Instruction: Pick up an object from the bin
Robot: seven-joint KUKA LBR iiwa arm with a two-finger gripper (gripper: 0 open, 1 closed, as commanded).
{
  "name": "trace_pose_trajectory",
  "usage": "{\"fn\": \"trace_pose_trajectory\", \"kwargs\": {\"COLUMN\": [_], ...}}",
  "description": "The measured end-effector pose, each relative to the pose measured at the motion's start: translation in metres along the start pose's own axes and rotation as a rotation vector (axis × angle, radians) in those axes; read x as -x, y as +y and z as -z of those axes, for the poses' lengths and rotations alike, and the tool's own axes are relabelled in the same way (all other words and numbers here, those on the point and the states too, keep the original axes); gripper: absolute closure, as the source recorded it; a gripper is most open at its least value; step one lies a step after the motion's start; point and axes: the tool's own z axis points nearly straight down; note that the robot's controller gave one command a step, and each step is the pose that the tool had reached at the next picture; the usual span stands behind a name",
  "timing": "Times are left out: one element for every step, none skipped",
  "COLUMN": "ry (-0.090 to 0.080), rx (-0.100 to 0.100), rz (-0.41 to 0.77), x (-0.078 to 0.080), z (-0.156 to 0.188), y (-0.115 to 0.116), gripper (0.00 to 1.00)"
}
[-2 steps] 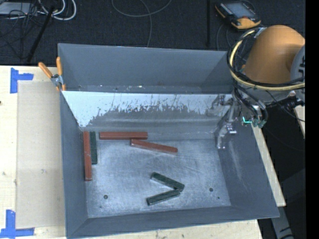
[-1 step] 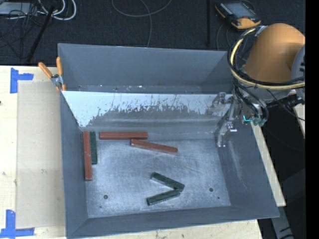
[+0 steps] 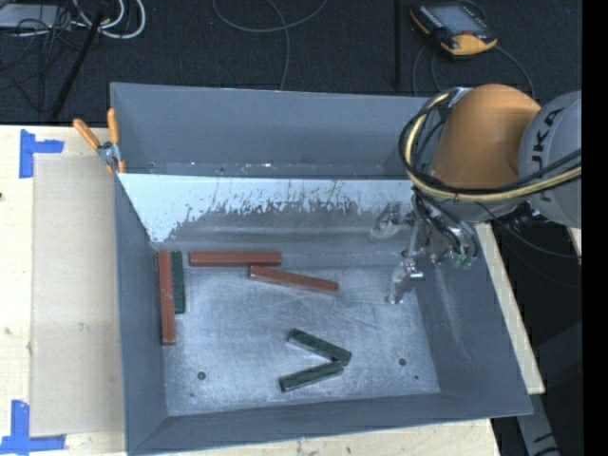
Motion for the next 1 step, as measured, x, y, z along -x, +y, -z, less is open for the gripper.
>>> {"fn": "trace_pose_trajectory", "kwargs": {"ry": [0.007], "rx": [0.002], "rz": [-0.071], "x": [0.0069], "z": [-0.0358], "y": [0.0442], "gripper": [0.0]}}
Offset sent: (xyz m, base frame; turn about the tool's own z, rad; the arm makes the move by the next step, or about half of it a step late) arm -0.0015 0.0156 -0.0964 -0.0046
